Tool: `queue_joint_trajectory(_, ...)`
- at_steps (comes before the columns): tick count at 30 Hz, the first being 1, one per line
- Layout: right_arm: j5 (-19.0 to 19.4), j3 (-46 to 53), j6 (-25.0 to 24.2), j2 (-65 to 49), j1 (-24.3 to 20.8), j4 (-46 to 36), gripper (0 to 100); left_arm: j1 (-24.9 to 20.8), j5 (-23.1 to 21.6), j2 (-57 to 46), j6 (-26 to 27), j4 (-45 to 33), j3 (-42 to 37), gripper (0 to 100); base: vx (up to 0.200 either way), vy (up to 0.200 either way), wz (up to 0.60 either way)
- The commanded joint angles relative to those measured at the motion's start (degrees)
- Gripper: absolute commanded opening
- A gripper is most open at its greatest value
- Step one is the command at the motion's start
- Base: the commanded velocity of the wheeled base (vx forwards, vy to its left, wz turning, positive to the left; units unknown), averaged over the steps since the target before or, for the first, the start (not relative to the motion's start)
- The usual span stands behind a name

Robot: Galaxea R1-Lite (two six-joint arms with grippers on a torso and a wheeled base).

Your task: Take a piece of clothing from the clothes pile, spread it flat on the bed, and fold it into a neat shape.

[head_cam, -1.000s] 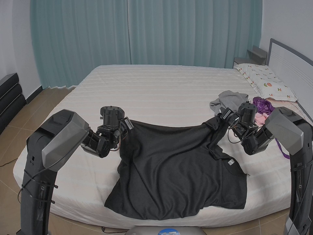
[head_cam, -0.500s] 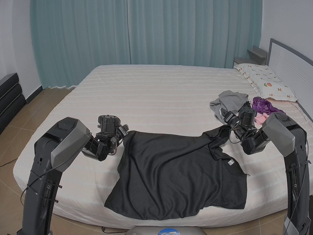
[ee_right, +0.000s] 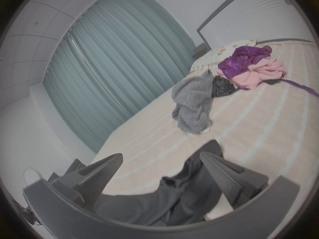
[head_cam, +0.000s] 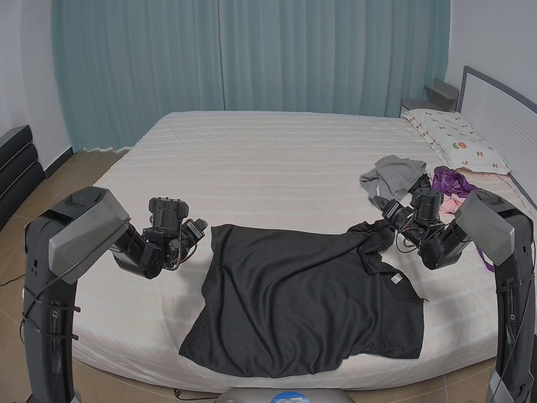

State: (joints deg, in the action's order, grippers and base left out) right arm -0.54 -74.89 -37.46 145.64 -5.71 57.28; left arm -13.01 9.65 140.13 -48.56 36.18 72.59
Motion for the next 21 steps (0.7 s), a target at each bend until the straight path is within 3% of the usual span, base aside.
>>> queue_joint_trajectory(1, 4.32, 11.25, 0.9, -7.92, -1.5, -3.93, 100, -0.44, -4.82, -12.51, -5.59, 0.29, -16.43, 100, 0.0, 0.0, 0.0)
queue_joint_trajectory(7, 5.02, 14.24, 5.29, -7.13, -3.26, -5.96, 100, -1.06, -6.4, -15.24, -9.45, 6.01, -27.77, 100, 0.0, 0.0, 0.0)
queue_joint_trajectory(12, 4.93, 12.05, 8.11, -5.63, -5.63, -12.55, 100, -1.41, -6.4, -14.45, -10.33, 18.31, -37.0, 100, 0.0, 0.0, 0.0)
queue_joint_trajectory(18, 4.32, 7.39, 12.85, -2.99, -6.69, -16.41, 100, -1.41, -6.23, -14.45, -10.16, 22.09, -39.37, 100, 0.0, 0.0, 0.0)
queue_joint_trajectory(21, 2.56, 3.26, 15.23, -1.68, -7.39, -23.09, 100, -1.32, -6.23, -14.36, -10.24, 22.18, -39.46, 100, 0.0, 0.0, 0.0)
